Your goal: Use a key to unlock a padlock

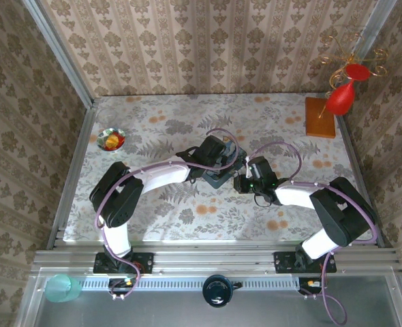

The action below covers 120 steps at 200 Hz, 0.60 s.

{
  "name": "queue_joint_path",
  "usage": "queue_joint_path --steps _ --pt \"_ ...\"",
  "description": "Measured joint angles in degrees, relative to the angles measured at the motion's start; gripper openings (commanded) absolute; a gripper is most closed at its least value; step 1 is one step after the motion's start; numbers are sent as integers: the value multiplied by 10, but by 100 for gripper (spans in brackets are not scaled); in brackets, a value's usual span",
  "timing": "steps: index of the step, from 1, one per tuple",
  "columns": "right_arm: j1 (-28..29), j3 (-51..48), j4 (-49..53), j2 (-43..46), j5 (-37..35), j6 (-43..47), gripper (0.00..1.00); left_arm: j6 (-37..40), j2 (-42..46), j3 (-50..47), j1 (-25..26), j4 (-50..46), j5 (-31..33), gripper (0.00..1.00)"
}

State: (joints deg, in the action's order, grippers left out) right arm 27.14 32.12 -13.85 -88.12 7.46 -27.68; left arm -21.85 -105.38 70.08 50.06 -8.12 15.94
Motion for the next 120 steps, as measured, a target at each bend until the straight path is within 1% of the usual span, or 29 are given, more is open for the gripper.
queue_joint_path --steps 18,48,69,97,120 --pt "-2 -5 -6 4 4 3 18 -1 0 0 0 0 0 65" --pt "-5 -12 -19 11 13 4 8 -4 0 0 0 0 0 64" --pt "-5 -16 -25 11 18 0 4 -5 0 0 0 0 0 64" --pt "-5 -16 -28 11 18 -32 2 -6 0 0 2 0 2 64" --pt "-5 -17 -36 11 9 -97 1 -10 0 0 5 0 4 64"
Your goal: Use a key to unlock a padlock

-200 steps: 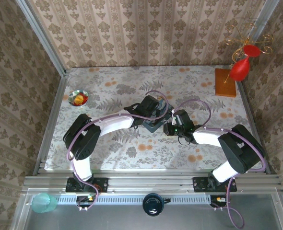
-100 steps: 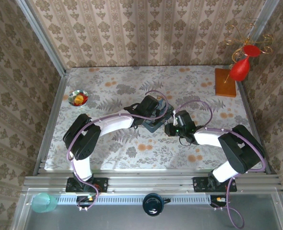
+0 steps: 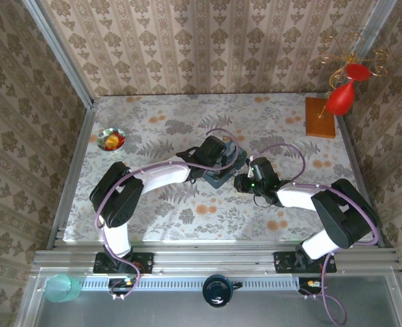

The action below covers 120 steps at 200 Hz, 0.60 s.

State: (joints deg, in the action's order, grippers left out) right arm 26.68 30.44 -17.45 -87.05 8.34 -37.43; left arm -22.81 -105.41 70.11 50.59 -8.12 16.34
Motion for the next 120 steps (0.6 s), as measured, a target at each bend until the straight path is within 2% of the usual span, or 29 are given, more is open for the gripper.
queue_joint_path --steps 53,89,120 --pt "16 -7 -22 0 -47 -135 0 -10 -1 0 12 0 7 64" --pt "19 4 -9 -1 -66 -165 0 -16 -2 0 16 0 9 64" --pt "24 59 54 -20 -83 -183 0 -16 -2 0 16 0 13 64"
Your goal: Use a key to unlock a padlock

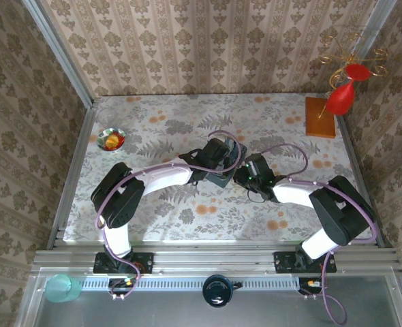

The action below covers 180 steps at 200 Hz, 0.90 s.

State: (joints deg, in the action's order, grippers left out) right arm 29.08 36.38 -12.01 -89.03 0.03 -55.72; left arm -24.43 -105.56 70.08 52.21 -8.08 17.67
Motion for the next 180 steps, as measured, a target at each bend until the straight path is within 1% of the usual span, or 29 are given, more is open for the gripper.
queue_joint_path --steps 18,31,63,93,126,156,180 --pt "3 15 14 0 -16 -7 0 0 0 -2 0 2 4 64" --pt "-4 14 18 0 -16 -12 0 0 0 -4 0 6 5 64" --pt "-49 13 7 0 31 -15 1 -4 0 -7 7 18 0 64" --pt "-53 13 10 0 49 -7 2 -5 0 -11 7 23 0 64" --pt "-55 24 31 -1 49 31 3 -6 0 -12 7 26 1 64" --pt "-48 76 76 -29 47 100 6 -7 0 -12 5 23 9 63" --pt "-50 79 77 -31 46 149 7 -9 0 -12 3 21 13 63"
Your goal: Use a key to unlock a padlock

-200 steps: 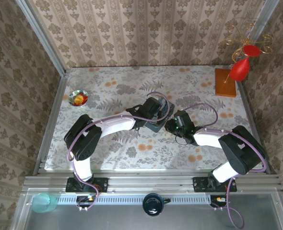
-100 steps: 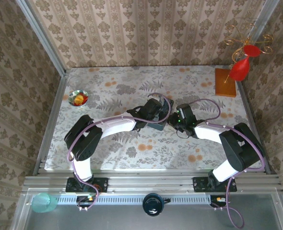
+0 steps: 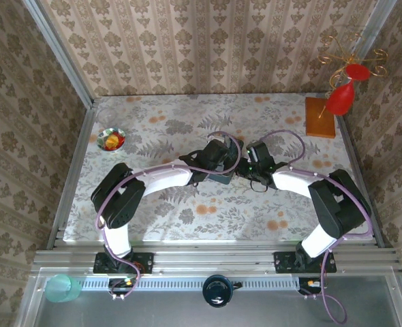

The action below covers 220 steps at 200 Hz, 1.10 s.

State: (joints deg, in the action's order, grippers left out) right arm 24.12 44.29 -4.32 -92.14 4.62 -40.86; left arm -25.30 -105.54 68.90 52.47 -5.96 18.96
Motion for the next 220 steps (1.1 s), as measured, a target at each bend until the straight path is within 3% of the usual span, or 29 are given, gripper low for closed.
queue_joint_path --steps 62,161,220 --pt "-41 -28 -50 3 77 58 15 0 0 0 1 2 -1 63" --pt "-42 -156 -150 55 109 77 23 -2 0 0 4 2 -7 63" --pt "-43 -178 -150 80 109 83 18 -2 0 0 4 2 -7 63"
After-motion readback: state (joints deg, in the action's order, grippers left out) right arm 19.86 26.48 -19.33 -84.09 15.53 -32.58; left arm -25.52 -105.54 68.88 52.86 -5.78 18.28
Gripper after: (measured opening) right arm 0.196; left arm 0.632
